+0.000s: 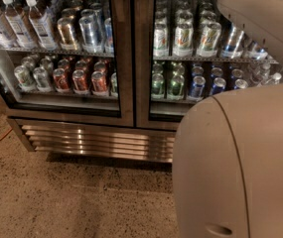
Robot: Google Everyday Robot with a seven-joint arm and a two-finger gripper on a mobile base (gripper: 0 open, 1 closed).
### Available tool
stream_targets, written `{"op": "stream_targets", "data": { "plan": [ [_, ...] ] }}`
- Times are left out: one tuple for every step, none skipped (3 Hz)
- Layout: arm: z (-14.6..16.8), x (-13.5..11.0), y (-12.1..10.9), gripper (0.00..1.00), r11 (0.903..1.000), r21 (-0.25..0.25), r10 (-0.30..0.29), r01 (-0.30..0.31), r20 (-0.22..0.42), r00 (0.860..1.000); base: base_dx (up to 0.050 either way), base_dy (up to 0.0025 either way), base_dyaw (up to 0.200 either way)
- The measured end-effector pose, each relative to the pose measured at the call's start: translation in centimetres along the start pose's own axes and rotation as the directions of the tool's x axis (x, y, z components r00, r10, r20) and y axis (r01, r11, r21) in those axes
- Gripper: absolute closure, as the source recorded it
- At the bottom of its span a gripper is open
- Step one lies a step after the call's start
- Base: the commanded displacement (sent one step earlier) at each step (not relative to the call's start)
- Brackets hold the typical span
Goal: Open right fridge door
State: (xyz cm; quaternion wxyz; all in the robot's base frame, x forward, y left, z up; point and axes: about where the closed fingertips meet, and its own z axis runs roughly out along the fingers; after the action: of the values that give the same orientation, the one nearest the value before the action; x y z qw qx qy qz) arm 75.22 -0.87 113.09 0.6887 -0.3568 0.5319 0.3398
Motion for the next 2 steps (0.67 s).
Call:
{"op": "stream_targets", "data": {
  "plan": [
    [0.87,0.13,0.32,0.38,0.9998,-0.015,0.013,-0.012,0.013,1.000,0.000,0.00000,0.000],
    [1.83,0.27,0.93,0.50,0.9989,-0.030,0.038,-0.037,0.029,0.999,0.000,0.00000,0.000]
  ]
}}
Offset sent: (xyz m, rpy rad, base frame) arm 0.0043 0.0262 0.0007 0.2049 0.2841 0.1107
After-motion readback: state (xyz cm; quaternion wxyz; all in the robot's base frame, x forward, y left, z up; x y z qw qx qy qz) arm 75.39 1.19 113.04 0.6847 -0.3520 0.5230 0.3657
